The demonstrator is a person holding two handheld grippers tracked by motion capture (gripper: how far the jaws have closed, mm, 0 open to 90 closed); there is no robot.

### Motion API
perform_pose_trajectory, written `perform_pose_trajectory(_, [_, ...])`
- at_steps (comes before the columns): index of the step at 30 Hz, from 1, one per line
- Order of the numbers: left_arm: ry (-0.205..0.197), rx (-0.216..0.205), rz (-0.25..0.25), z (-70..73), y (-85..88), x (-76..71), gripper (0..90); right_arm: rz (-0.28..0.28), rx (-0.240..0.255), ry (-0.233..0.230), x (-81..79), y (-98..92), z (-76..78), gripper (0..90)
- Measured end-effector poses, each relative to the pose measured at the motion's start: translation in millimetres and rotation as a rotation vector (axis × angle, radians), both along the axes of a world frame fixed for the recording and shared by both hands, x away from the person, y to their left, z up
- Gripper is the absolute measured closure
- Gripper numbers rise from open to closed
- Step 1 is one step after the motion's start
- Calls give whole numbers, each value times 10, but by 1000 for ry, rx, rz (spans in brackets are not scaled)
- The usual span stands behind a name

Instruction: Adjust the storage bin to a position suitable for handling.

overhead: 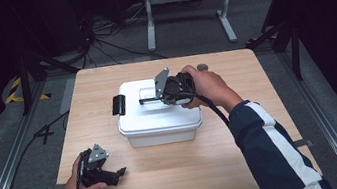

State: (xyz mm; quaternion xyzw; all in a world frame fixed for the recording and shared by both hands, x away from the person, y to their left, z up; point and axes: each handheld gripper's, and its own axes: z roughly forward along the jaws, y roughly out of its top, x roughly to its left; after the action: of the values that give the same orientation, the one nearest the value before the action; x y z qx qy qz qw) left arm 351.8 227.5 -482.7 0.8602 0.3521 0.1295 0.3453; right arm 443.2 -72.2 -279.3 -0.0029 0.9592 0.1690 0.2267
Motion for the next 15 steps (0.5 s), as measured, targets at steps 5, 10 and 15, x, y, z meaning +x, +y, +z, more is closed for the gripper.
perform_pose_trajectory(5, [0, 0, 0, 0, 0, 0, 3, 12, 9, 0, -3, -9, 21, 850])
perform_pose_trajectory(10, [-1, 2, 0, 1, 1, 1, 3, 22, 26, -8, -24, -30, 60, 851])
perform_pose_trajectory(15, [-5, 3, -1, 1, 2, 4, 3, 27, 44, -23, -42, -40, 117, 850])
